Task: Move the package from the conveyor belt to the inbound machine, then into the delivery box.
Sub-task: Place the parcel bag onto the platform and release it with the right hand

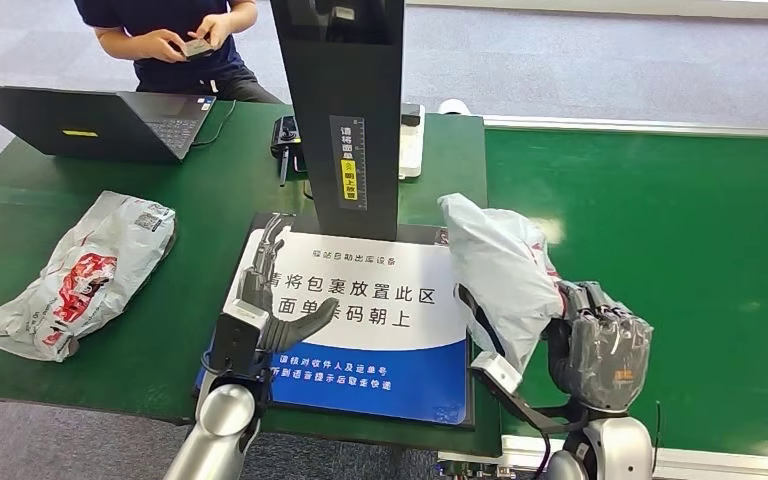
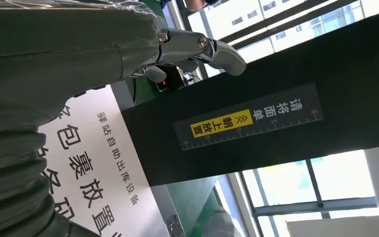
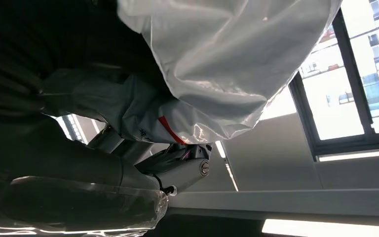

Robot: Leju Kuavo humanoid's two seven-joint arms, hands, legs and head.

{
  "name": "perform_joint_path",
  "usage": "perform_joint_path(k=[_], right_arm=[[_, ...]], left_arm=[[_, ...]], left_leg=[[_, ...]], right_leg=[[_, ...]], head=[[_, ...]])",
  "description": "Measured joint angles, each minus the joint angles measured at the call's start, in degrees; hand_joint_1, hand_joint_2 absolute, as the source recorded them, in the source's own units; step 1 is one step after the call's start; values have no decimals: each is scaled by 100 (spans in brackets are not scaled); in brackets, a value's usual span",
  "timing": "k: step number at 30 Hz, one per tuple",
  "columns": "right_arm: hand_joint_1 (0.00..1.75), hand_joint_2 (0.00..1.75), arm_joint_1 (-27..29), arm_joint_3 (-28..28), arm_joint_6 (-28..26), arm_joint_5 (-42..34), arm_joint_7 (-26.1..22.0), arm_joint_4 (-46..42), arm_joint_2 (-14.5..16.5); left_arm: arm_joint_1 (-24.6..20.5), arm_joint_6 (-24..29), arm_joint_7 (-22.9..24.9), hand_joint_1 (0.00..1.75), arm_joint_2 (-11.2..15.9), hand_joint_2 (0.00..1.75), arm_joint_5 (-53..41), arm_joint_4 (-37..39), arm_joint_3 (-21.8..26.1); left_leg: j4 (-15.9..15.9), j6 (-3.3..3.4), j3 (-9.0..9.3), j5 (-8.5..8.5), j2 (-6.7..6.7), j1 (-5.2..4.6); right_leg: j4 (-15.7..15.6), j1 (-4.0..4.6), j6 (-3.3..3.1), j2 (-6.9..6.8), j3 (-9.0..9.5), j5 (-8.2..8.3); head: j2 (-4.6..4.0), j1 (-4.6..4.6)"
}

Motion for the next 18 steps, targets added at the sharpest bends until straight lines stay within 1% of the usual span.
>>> perform_joint_path(k=[3, 6, 10, 13, 18], right_arm=[[175, 175, -281, 394, 2, 191, 319, 194, -145], [175, 175, -596, 922, 2, 339, 620, 468, -326], [175, 175, -878, 1571, 2, 418, 801, 762, -501], [175, 175, -977, 1819, 2, 427, 814, 894, -579], [175, 175, -1071, 2009, 2, 421, 819, 1037, -651]], left_arm=[[-92, 4, -42, 0, 1, 175, -19, 77, 1], [-229, 28, -66, 0, 1, 175, -19, 177, 3], [-386, 79, -64, 0, 1, 175, -19, 321, 6], [-434, 89, -64, 0, 1, 175, -19, 391, 9], [-465, 100, -64, 0, 1, 175, -14, 468, 9]], left_leg=[[0, -3, 0, 2, 0, 0], [1, -6, 0, 5, 0, 0], [0, -7, 1, 6, 0, 0], [0, -7, -2, 6, -1, 1], [0, -7, -5, 6, -1, 1]], right_leg=[[1, 0, -1, 0, 0, 1], [2, 0, -2, 0, -1, 2], [5, 1, -3, -1, -3, 2], [5, 2, -3, -1, -6, 1], [5, 1, -3, -1, -10, 1]], head=[[0, 0], [0, -1], [0, -1], [0, -1], [0, -1]])
